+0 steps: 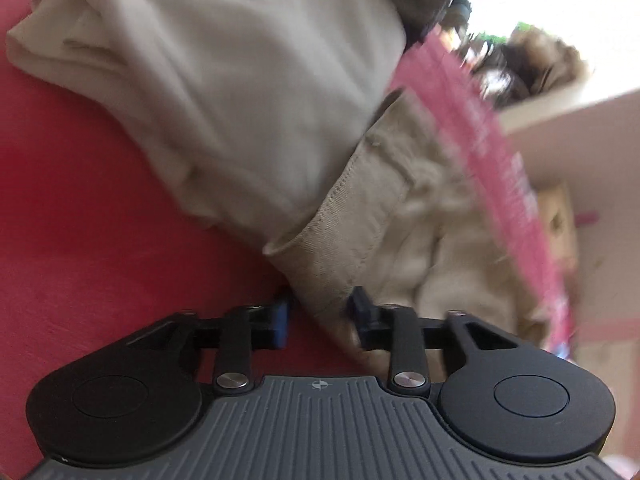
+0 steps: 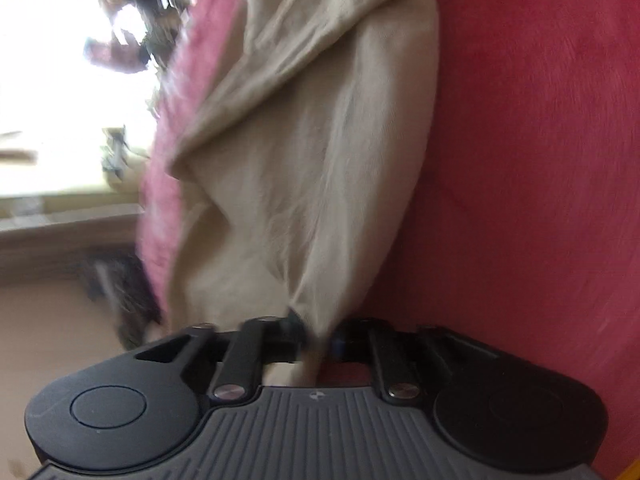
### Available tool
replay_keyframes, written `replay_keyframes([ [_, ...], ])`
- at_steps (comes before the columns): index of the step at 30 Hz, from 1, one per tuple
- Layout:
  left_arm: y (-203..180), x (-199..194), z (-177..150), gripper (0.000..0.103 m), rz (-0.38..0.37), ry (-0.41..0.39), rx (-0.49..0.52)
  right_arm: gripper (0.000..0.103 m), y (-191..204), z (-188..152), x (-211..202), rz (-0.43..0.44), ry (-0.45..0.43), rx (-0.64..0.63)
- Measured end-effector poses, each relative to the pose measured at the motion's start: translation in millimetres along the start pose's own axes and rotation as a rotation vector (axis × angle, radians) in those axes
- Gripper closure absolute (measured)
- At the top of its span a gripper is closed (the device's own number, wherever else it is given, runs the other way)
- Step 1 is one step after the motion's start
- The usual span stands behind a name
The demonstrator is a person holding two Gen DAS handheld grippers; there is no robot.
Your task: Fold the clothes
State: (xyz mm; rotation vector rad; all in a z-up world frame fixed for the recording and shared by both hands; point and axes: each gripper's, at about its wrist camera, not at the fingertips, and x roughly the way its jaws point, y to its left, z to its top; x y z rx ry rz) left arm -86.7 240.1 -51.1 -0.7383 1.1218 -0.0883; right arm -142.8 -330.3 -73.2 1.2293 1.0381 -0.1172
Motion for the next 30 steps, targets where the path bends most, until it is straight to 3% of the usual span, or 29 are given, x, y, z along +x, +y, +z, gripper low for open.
replay_keyframes([
  [2,-5,-14,1,0.059,0.019,0.005,0.091,0.068,7,7,-1,-0.074,0.041,-0.079],
  [3,-9,-22,3,0.059,0.027,0.013,0.144,0.057,19,2,-9,-0.146,0.050,-0.173],
  [4,-15,-31,5,0.059,0.034,0.015,0.198,0.053,32,-4,-16,-0.220,0.063,-0.272],
  [7,-31,-60,13,0.055,0.055,0.008,0.351,0.053,75,-27,-23,-0.358,0.136,-0.558],
  [8,-39,-64,17,0.051,0.056,-0.008,0.404,0.053,91,-34,-22,-0.374,0.157,-0.648],
  [12,-78,-62,31,0.043,0.052,-0.099,0.621,0.053,165,-61,-2,-0.300,0.141,-1.071],
  [16,-124,-8,40,0.046,0.131,-0.138,0.915,0.053,201,-65,36,-0.274,0.106,-1.402],
  [19,-145,25,45,0.046,0.123,-0.142,1.071,0.053,219,-66,70,-0.321,0.100,-1.583],
  [23,-155,61,61,0.046,0.092,-0.051,1.146,0.053,220,-47,107,-0.383,0.100,-1.655],
  [27,-150,81,77,0.048,0.102,0.035,1.119,0.053,214,-23,131,-0.382,0.154,-1.607],
  [30,-145,80,79,0.049,0.075,0.047,1.115,0.056,211,-8,143,-0.366,0.202,-1.551],
])
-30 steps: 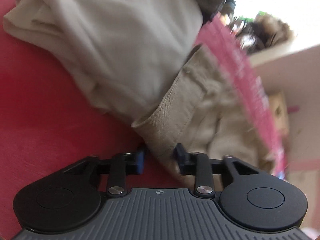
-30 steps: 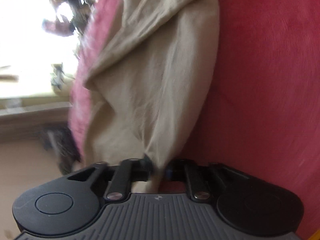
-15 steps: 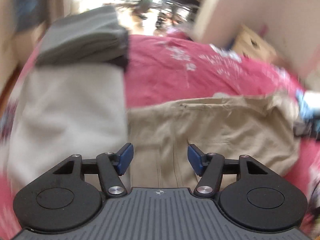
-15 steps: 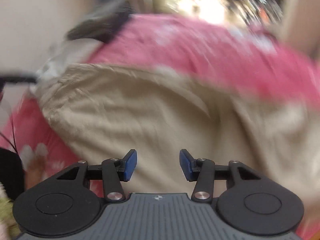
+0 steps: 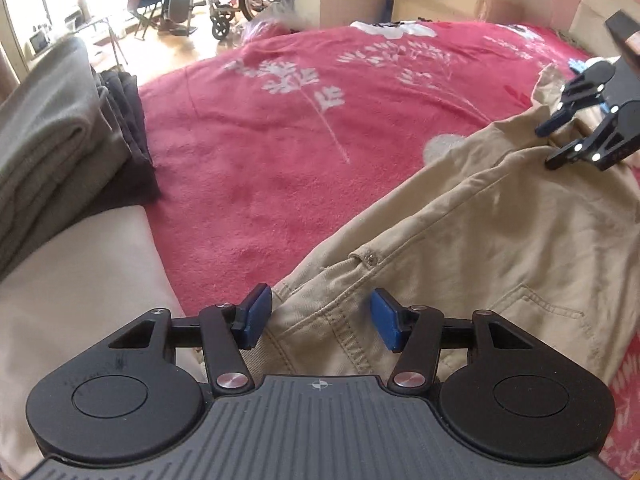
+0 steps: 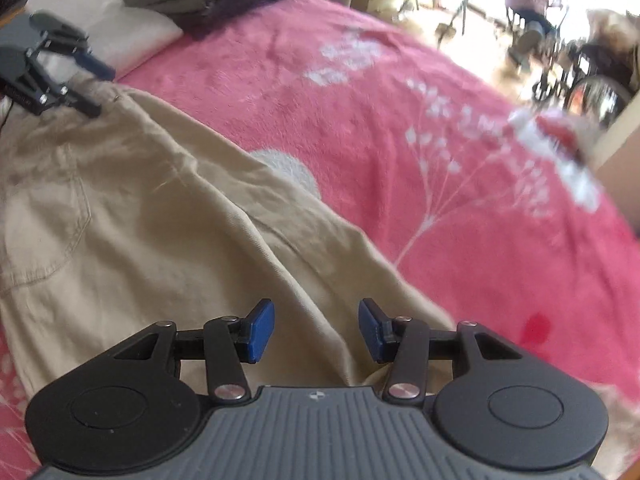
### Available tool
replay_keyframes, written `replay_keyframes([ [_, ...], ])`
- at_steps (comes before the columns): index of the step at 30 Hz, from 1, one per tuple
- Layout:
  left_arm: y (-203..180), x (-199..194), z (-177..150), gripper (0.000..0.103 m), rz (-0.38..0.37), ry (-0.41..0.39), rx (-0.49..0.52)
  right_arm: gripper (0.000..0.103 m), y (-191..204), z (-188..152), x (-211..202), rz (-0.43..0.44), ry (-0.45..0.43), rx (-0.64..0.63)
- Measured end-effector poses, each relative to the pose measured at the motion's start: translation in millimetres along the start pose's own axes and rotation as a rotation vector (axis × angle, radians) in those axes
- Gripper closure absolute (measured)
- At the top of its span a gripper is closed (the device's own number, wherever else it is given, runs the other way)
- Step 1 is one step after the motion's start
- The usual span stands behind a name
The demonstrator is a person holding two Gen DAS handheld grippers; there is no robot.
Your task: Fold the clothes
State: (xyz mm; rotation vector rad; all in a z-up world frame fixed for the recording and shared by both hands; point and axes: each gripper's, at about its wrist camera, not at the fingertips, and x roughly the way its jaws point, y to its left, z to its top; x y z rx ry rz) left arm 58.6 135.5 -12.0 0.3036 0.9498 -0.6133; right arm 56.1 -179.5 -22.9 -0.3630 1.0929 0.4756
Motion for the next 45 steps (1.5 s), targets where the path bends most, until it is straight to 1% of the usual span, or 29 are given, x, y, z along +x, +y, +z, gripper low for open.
replay_keyframes([
  [2,-2,-5,-4,0.049,-0.009,-0.014,0.023,0.057,0,-2,1,0.029,0.008,0.001],
  [3,-4,-7,-6,0.049,-0.013,-0.022,0.034,0.058,3,-3,-2,0.032,-0.004,-0.021],
  [4,-5,-8,-8,0.052,-0.010,-0.027,0.045,0.059,7,-4,-5,0.029,-0.017,-0.041],
  [5,-6,-8,-10,0.057,0.003,-0.031,0.053,0.061,10,-6,-5,0.021,-0.021,-0.051],
  [6,-7,-8,-11,0.059,0.022,-0.034,0.056,0.068,11,-7,-2,0.006,-0.013,-0.055],
  [7,-7,-6,-11,0.062,0.042,-0.034,0.051,0.087,13,-9,1,-0.010,-0.007,-0.057],
  [8,-7,-4,-11,0.063,0.058,-0.035,0.038,0.096,13,-10,3,-0.026,-0.003,-0.053],
  [10,-8,-3,-12,0.066,0.076,-0.046,0.012,0.102,12,-11,3,-0.043,-0.021,-0.029],
  [11,-9,-3,-12,0.070,0.083,-0.053,0.006,0.102,13,-12,-1,-0.053,-0.037,-0.021],
  [12,-10,-4,-13,0.072,0.089,-0.061,0.001,0.102,14,-13,-4,-0.064,-0.055,-0.014],
  [17,-14,-13,-17,0.085,0.116,-0.095,-0.020,0.102,25,-11,-37,-0.169,-0.160,-0.008],
  [19,-13,-15,-17,0.086,0.124,-0.103,-0.031,0.102,28,-5,-45,-0.204,-0.189,-0.022],
  [21,-12,-15,-18,0.087,0.138,-0.109,-0.039,0.102,31,2,-45,-0.232,-0.200,-0.048],
  [24,-13,-16,-18,0.088,0.158,-0.108,-0.037,0.102,32,10,-33,-0.267,-0.191,-0.085],
  [30,-18,-11,-19,0.088,0.194,-0.093,-0.003,0.102,27,14,-4,-0.273,-0.155,-0.097],
  [34,-24,5,-22,0.088,0.231,-0.059,0.046,0.102,22,9,32,-0.254,-0.091,-0.090],
  [37,-28,12,-24,0.088,0.259,-0.053,0.060,0.101,24,7,44,-0.268,-0.098,-0.091],
  [42,-29,10,-26,0.088,0.275,-0.072,0.051,0.102,11,12,31,-0.252,-0.147,0.016],
  [43,-30,12,-26,0.088,0.284,-0.076,0.058,0.102,8,12,32,-0.262,-0.148,0.026],
  [45,-33,14,-27,0.088,0.307,-0.091,0.077,0.102,1,11,40,-0.251,-0.137,0.063],
])
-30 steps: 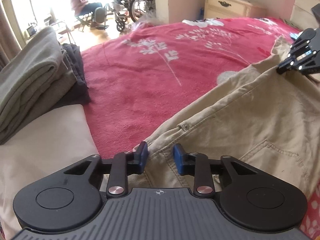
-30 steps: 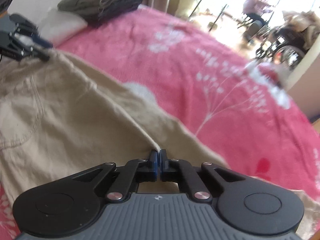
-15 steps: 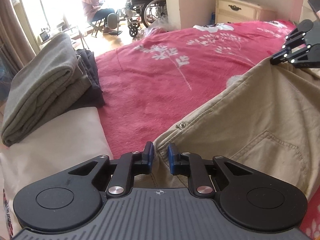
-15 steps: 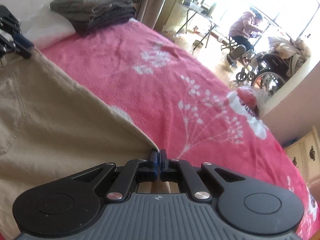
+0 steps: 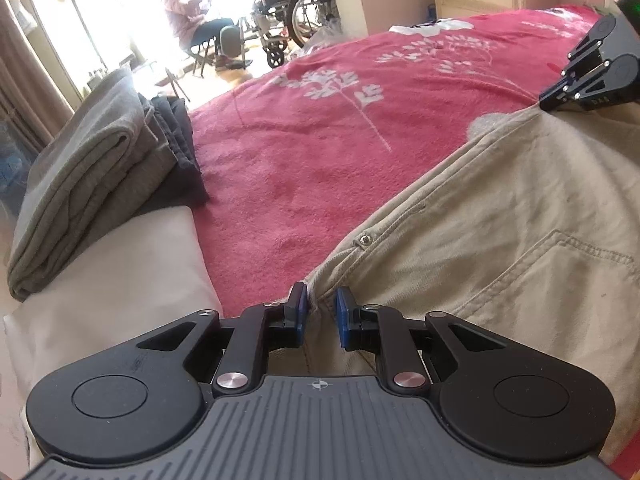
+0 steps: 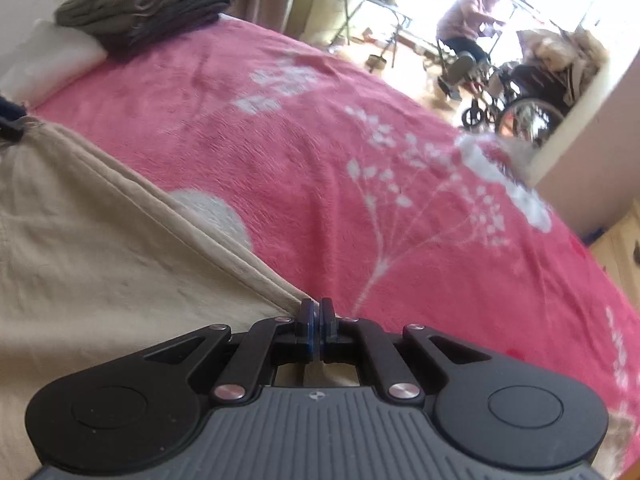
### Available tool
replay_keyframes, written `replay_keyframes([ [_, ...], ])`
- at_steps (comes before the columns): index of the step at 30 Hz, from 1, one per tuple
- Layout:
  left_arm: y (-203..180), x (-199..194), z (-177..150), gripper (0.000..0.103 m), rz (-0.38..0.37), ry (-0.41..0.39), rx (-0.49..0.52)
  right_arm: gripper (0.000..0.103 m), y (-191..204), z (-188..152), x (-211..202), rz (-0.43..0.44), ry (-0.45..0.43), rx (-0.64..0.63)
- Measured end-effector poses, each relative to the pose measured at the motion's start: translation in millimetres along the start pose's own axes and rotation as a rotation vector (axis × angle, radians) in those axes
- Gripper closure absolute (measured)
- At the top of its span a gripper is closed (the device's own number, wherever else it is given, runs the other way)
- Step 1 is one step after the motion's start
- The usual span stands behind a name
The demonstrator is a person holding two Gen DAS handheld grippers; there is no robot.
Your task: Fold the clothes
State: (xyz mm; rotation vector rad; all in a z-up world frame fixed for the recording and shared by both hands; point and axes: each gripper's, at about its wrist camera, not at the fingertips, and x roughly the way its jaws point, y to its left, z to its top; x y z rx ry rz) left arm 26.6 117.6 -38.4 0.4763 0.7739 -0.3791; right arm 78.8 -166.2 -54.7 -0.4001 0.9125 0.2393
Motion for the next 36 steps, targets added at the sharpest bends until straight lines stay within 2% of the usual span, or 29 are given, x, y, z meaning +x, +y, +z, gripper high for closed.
replay_keyframes([
  [3,1,1,1,0.088,0.002,-0.001,-0.015,0.102,1,0,7,-0.011,0.002,0.023],
  [4,3,0,2,0.085,-0.002,0.000,-0.022,0.102,2,2,4,-0.019,-0.002,0.027],
  [6,6,-5,3,0.084,-0.008,0.002,-0.037,0.102,0,5,-7,-0.029,-0.026,0.044],
  [8,10,-12,5,0.084,-0.007,-0.004,-0.072,0.101,-8,8,-23,-0.004,-0.067,0.094],
  [10,13,-23,8,0.073,0.004,-0.029,-0.112,0.100,-13,9,-35,0.082,-0.088,0.140],
  [13,8,-37,15,0.067,-0.025,-0.086,-0.127,0.099,-10,10,-46,0.202,-0.095,0.166],
  [16,-12,-38,24,0.066,-0.107,-0.098,-0.078,0.099,9,11,-42,0.298,-0.061,0.125],
  [18,-28,-26,26,0.065,-0.147,-0.072,-0.038,0.099,26,12,-29,0.320,-0.013,0.096],
  [21,-51,3,26,0.065,-0.167,-0.016,-0.007,0.100,41,13,2,0.255,0.031,0.129],
  [24,-52,18,26,0.065,-0.166,-0.022,-0.051,0.100,32,22,5,0.242,0.003,0.247],
  [26,-48,19,30,0.065,-0.175,-0.013,-0.089,0.099,16,27,0,0.168,-0.013,0.298],
  [28,-46,16,33,0.065,-0.184,-0.015,-0.109,0.097,-12,28,-10,0.051,-0.019,0.357],
  [29,-46,14,35,0.065,-0.189,-0.018,-0.117,0.096,-33,24,-20,0.029,-0.018,0.420],
  [31,-49,13,38,0.064,-0.208,-0.035,-0.101,0.083,-71,13,-43,0.034,-0.014,0.528],
  [33,-57,19,41,0.063,-0.211,-0.029,-0.089,0.070,-97,0,-69,-0.003,-0.002,0.552],
  [36,-66,29,44,0.062,-0.197,-0.021,-0.083,0.065,-102,-23,-100,-0.059,0.044,0.477],
])
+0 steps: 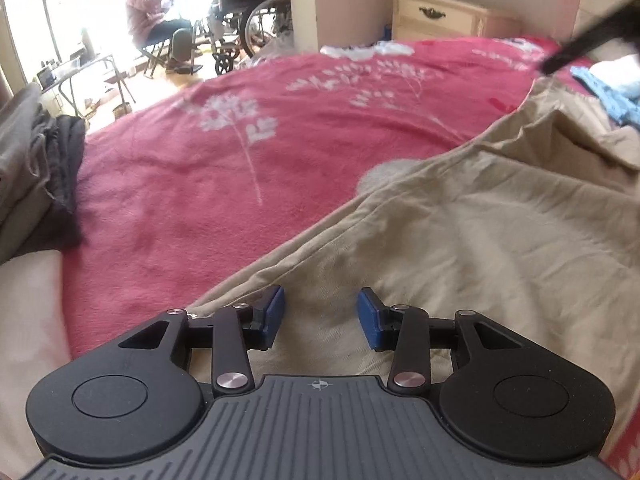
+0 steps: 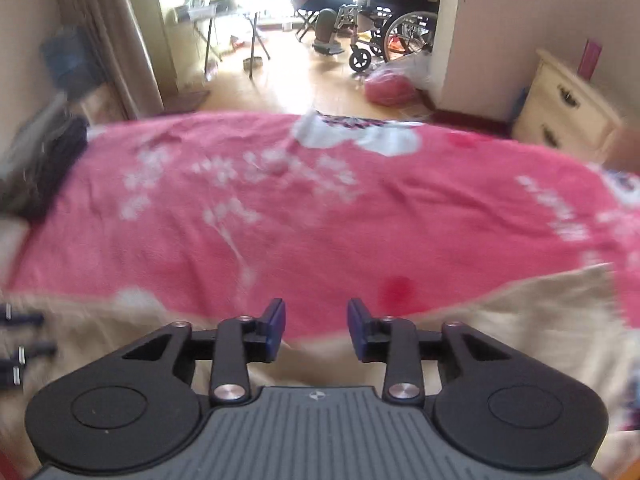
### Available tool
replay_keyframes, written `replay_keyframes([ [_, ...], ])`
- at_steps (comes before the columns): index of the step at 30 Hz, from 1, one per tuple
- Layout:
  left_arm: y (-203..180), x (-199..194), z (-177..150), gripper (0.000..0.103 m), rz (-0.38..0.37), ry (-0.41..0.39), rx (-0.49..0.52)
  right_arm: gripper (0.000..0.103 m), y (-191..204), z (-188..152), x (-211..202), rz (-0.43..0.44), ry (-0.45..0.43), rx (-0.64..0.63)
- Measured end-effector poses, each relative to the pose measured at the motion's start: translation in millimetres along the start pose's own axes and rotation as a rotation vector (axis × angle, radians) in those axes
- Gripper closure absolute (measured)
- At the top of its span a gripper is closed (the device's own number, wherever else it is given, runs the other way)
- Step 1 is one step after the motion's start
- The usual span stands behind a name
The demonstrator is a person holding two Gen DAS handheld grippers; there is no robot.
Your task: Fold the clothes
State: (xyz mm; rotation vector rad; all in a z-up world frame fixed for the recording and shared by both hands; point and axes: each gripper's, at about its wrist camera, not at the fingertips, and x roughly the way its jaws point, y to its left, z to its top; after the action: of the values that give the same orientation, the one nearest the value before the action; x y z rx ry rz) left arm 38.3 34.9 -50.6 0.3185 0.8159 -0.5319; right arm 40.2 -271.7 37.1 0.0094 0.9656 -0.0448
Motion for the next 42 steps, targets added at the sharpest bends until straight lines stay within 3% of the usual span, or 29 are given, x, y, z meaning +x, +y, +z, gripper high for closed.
replay_keyframes([
  [4,0,3,1,0.060,0.003,-0.007,-0.019,0.059,5,-46,-30,-0.072,0.036,-0.173],
  [7,0,3,0,0.060,0.003,-0.011,-0.014,0.055,19,-80,-29,-0.117,0.052,-0.277],
  [9,-1,3,-1,0.060,0.008,-0.014,-0.008,0.055,21,-92,-23,-0.122,0.071,-0.295],
  [11,-2,3,-1,0.060,0.011,-0.015,-0.007,0.055,7,-92,-21,-0.112,0.062,-0.219],
  [15,-2,3,-2,0.060,0.015,-0.017,-0.010,0.051,-69,-75,-33,-0.167,-0.026,0.093],
  [17,-2,4,-2,0.059,0.016,-0.016,-0.011,0.042,-129,-72,-34,-0.238,-0.053,0.307],
  [20,-2,4,-2,0.059,0.018,-0.017,-0.009,0.042,-225,-86,-27,-0.299,-0.047,0.660],
  [23,-2,4,-2,0.058,0.020,-0.018,-0.006,0.043,-294,-121,-17,-0.288,-0.037,0.994],
  [26,-3,4,-2,0.058,0.023,-0.017,-0.006,0.046,-318,-148,-10,-0.211,-0.094,1.143],
  [32,-4,6,-1,0.058,0.032,-0.014,-0.010,0.054,-320,-145,21,-0.188,-0.109,1.099],
  [33,-5,6,-2,0.058,0.035,-0.015,-0.010,0.062,-321,-143,26,-0.193,-0.107,1.098],
  [34,-5,7,-2,0.057,0.038,-0.016,-0.010,0.078,-322,-140,30,-0.204,-0.102,1.096],
  [36,-6,7,-2,0.057,0.044,-0.018,-0.009,0.092,-318,-136,37,-0.259,-0.084,1.077],
  [39,-7,7,-1,0.057,0.047,-0.017,-0.011,0.099,-307,-130,32,-0.302,-0.138,1.002],
  [42,-5,6,-2,0.057,0.043,-0.018,-0.013,0.100,-305,-130,10,-0.348,-0.234,0.980],
])
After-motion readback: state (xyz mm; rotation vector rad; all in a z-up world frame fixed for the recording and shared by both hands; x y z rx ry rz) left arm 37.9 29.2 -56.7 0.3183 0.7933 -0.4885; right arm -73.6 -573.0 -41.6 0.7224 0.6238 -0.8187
